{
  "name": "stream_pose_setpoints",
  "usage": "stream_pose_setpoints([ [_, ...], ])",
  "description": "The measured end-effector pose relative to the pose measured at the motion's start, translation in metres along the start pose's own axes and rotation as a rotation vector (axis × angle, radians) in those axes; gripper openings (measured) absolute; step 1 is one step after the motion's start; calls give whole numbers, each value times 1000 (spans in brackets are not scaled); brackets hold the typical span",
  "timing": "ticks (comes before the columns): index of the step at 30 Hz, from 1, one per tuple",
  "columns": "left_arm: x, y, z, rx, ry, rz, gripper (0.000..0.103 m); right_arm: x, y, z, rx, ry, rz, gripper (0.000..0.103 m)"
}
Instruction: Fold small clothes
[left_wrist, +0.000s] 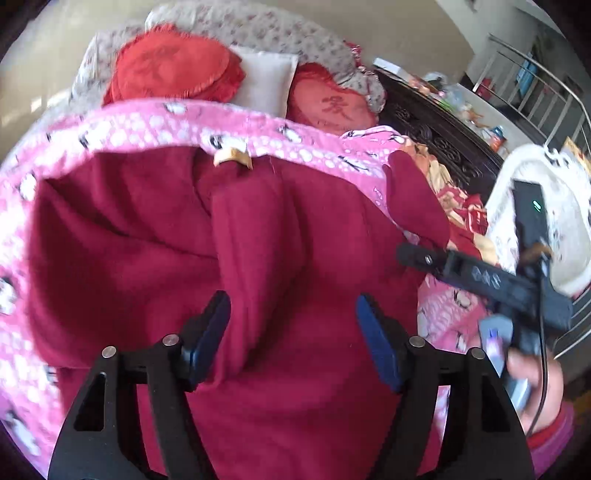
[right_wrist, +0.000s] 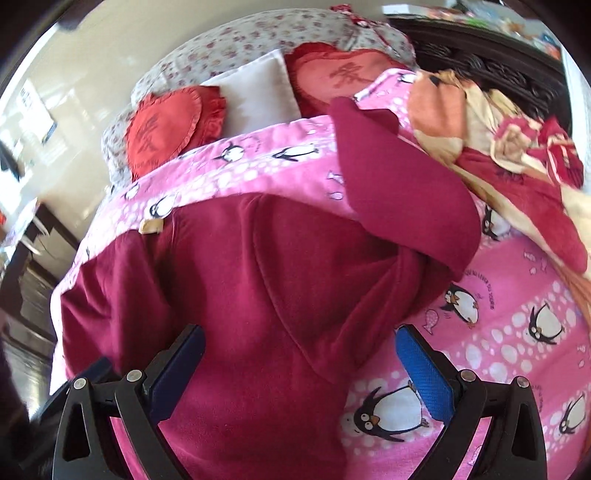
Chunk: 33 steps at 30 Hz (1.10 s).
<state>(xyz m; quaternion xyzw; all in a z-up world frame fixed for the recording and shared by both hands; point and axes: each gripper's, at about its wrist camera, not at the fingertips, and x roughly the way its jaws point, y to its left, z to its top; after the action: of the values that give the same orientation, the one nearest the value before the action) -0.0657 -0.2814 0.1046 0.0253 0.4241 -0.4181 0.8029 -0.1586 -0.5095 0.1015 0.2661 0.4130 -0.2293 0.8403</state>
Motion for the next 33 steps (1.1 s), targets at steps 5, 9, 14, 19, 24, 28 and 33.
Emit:
stream_pose_setpoints([
  [5,-36,31,-14,47,-53,216,71,-2,25,1,-69,-23,55,102],
  [9,-32,76,-19,-64,-29,363,71,11,61,3,-162,-8,87,102],
  [14,-18,112,-32,-174,21,406,71,26,115,1,-282,-10,118,102],
  [19,2,120,-38,-197,69,422,71,62,164,-7,-426,-21,-28,102],
  [24,12,125,-43,-212,90,419,71,106,161,-11,-461,70,-58,53],
  [28,12,131,-48,-237,87,405,71,72,124,-3,-333,86,111,23],
  [33,8,131,-52,-240,77,404,71,16,63,-19,-307,107,150,23],
])
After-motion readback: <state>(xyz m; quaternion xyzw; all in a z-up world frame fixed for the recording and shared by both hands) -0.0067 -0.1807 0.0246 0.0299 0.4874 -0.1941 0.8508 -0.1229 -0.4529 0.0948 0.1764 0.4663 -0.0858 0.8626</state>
